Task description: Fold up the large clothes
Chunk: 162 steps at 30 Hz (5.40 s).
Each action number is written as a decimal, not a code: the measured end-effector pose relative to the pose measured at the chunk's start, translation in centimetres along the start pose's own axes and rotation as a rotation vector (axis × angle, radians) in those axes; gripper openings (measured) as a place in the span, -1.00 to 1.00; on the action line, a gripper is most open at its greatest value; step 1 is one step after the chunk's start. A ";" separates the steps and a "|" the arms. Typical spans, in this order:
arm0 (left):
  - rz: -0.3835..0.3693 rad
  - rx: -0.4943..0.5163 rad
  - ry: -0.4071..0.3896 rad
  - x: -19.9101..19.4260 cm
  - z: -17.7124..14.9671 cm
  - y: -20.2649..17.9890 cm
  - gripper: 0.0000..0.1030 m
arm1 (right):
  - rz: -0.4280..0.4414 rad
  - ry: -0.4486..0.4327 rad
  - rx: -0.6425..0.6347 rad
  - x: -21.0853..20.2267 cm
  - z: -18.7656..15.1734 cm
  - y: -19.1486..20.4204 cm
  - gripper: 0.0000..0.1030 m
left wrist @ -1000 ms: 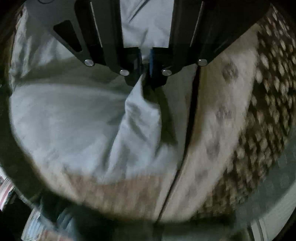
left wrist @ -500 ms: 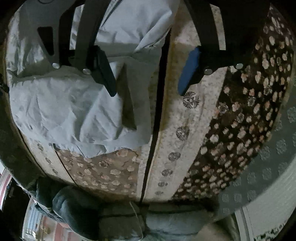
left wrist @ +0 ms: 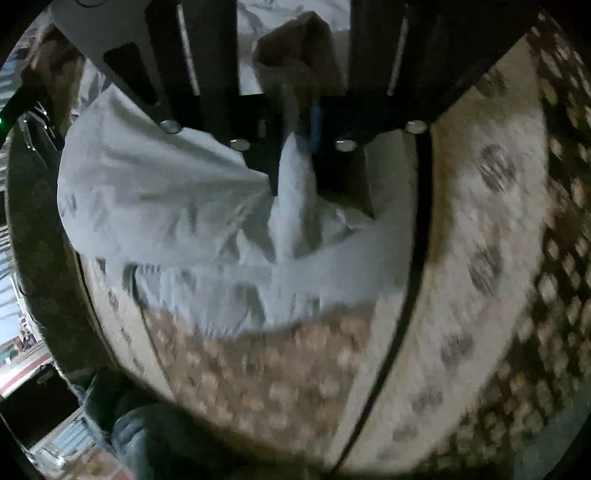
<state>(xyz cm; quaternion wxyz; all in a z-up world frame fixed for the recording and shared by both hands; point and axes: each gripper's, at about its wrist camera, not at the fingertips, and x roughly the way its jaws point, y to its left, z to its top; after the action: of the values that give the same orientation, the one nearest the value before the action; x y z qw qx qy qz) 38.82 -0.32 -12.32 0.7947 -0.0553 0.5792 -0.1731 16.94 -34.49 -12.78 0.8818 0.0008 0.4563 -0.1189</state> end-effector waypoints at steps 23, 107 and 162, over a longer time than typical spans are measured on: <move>0.179 0.095 -0.240 -6.0 -2.4 -9.5 -0.32 | 0.017 -0.102 0.068 -0.4 2.7 1.7 0.59; 0.255 0.183 -0.086 2.4 -4.0 -10.2 -0.98 | 0.173 -0.042 -0.026 2.3 3.1 2.6 -0.38; 0.312 0.129 -0.158 -7.2 -24.0 -7.2 0.89 | 0.097 -0.134 -0.019 -9.8 -13.5 1.1 0.67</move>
<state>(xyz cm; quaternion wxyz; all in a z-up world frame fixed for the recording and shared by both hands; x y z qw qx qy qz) 12.76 -1.89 -11.50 0.8569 0.0731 0.5040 -0.0797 0.86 -29.90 -12.93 0.9151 0.0066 0.3969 -0.0716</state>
